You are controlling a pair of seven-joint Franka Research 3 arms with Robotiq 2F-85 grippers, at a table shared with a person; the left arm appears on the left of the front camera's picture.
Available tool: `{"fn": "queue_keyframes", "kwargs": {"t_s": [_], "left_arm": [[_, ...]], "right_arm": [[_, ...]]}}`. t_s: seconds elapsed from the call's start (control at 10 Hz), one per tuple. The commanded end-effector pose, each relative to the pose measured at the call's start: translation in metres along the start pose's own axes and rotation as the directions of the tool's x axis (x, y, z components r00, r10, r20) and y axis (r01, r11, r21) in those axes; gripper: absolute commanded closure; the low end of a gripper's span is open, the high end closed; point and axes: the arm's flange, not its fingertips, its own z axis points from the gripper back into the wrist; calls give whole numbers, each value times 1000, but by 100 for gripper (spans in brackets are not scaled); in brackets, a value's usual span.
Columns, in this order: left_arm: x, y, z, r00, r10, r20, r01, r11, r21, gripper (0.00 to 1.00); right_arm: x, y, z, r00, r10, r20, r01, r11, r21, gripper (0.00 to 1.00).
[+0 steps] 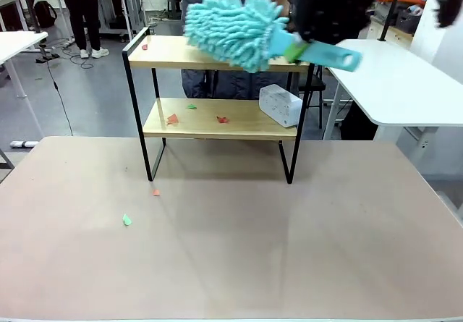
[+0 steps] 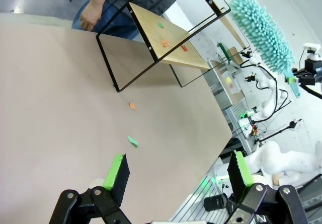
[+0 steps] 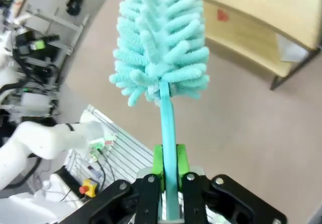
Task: Clean the shelf.
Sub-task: Clean the specific tier of the Shelf with the Duster once objects are removed.
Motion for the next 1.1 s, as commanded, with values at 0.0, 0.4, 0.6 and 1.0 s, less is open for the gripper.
{"fn": "queue_keyframes", "kwargs": {"t_s": [0.0, 0.4, 0.6, 1.0], "left_arm": [[-1, -1, -2, 1000, -20, 22, 20, 1000, -18, 0], [-1, -1, -2, 1000, -20, 22, 20, 1000, -18, 0], [-1, -1, -2, 1000, -20, 22, 20, 1000, -18, 0], [-1, -1, -2, 1000, -20, 22, 20, 1000, -18, 0]], "right_arm": [[40, 26, -10, 998, -57, -14, 56, 996, -67, 88], [67, 59, -51, 994, -101, -51, 90, 981, -174, 88], [74, 65, -57, 994, -90, -59, 79, 983, -165, 88], [101, 100, -82, 990, 13, -139, -29, 994, -107, 88]]}}
